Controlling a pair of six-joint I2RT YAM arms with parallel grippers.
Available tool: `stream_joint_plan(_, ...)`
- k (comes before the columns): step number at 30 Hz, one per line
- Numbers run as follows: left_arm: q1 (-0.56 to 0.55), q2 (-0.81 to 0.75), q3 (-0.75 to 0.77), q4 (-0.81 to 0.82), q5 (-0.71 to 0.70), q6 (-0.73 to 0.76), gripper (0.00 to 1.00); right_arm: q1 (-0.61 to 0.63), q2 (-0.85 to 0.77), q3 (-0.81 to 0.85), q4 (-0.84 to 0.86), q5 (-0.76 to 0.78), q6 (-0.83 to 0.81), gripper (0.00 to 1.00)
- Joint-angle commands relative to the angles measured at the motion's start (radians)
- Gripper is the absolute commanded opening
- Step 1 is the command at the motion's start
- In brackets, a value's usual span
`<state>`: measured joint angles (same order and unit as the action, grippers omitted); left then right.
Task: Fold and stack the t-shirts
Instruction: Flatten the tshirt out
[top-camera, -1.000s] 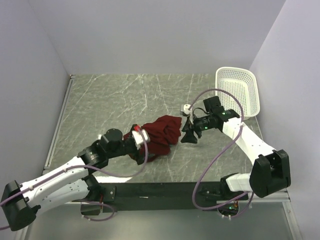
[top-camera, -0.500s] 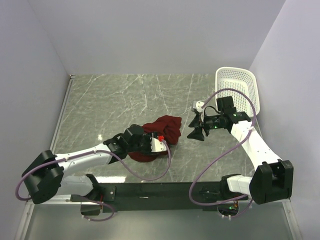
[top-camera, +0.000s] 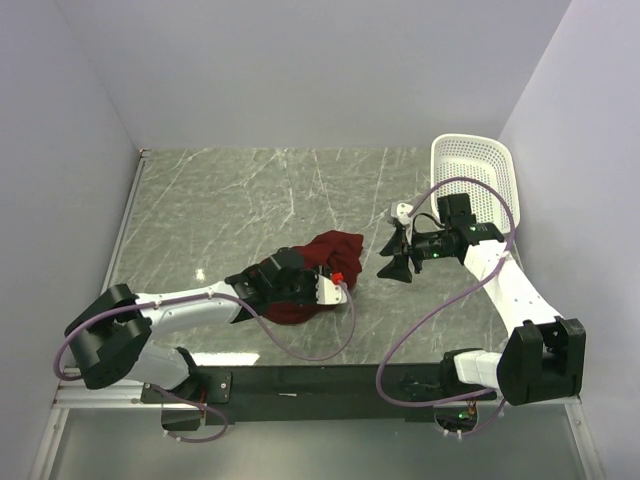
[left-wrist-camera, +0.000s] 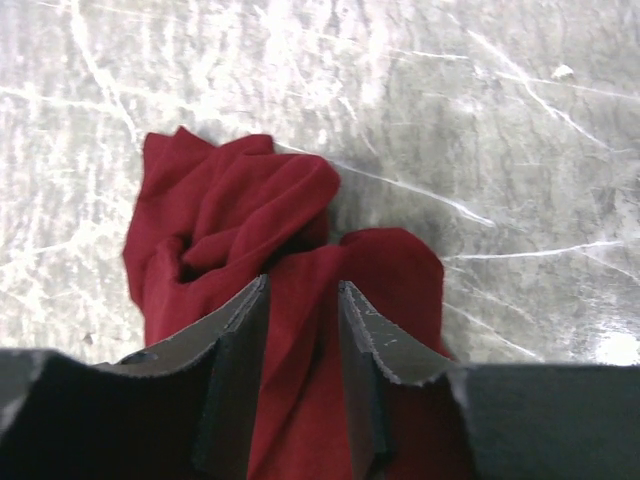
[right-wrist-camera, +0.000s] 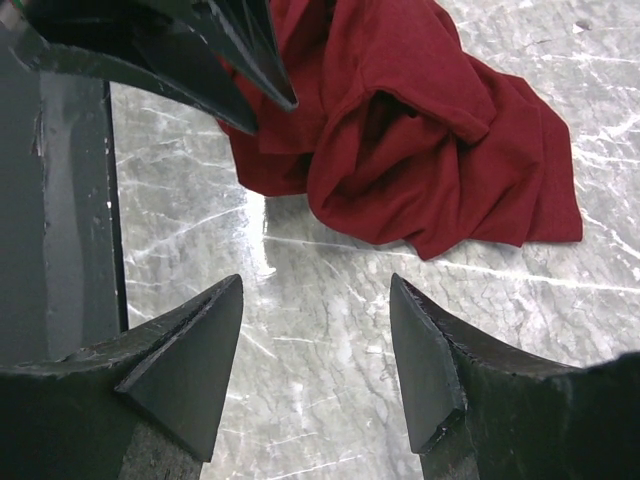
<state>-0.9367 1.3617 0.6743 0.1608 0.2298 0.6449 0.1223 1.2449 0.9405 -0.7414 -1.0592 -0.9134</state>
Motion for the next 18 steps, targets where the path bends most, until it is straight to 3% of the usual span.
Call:
stream_joint_plan(1, -0.011, 0.027, 0.038, 0.042, -0.007, 0.015, 0.38, -0.015, 0.002, 0.009, -0.026, -0.042, -0.025, 0.67)
stream_joint_plan(9, -0.013, 0.069, 0.048, 0.068, -0.079, 0.029, 0.29, -0.023, 0.008, 0.012, -0.038, -0.048, -0.033, 0.67)
stream_joint_plan(12, -0.011, 0.076, 0.054, 0.086, -0.107, 0.021, 0.16, -0.023, 0.019, 0.012, -0.044, -0.045, -0.039, 0.67)
stream_joint_plan(13, -0.011, 0.074, 0.054, 0.1, -0.116, 0.004, 0.01, -0.023, 0.024, 0.011, -0.046, -0.045, -0.044, 0.67)
stream_joint_plan(18, -0.011, -0.027, 0.019, 0.157, -0.135, -0.094, 0.01, -0.018, 0.065, 0.012, -0.065, -0.041, -0.056, 0.67)
